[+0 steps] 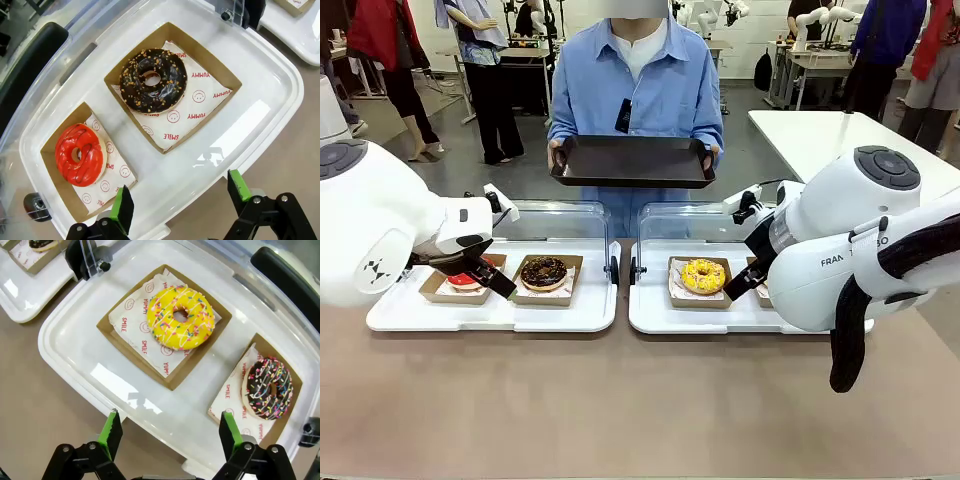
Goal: Provide the desired donut to the person.
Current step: Pick up and lift the Paper togo box containing the Donut pointed at by the person.
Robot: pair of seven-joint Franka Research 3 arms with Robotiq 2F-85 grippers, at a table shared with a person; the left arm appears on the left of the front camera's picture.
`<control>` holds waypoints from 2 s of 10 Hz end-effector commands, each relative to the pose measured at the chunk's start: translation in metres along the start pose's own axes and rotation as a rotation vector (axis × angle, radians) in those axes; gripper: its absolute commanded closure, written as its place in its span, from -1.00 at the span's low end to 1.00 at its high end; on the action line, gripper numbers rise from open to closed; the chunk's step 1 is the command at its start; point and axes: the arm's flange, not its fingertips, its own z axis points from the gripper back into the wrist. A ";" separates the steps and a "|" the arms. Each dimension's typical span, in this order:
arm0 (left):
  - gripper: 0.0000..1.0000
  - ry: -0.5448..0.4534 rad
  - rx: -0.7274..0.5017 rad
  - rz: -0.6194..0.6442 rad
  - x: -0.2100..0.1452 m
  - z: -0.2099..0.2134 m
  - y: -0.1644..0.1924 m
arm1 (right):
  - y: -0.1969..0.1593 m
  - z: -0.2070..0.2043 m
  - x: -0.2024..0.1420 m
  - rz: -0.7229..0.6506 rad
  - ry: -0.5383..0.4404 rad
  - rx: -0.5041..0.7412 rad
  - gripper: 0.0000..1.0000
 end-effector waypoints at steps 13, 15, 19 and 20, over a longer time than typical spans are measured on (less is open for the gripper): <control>-1.00 0.000 0.000 0.000 0.000 0.000 0.000 | 0.000 0.000 0.000 0.000 0.000 0.000 -1.00; -1.00 0.045 0.026 -0.002 0.000 0.019 -0.004 | -0.005 0.026 0.003 0.000 -0.010 -0.008 -1.00; -1.00 0.024 -0.012 -0.075 0.032 0.135 0.007 | -0.003 0.141 0.018 -0.001 0.046 -0.040 -1.00; -1.00 0.009 -0.002 -0.081 0.034 0.162 0.006 | 0.000 0.166 0.018 0.013 0.094 -0.054 -1.00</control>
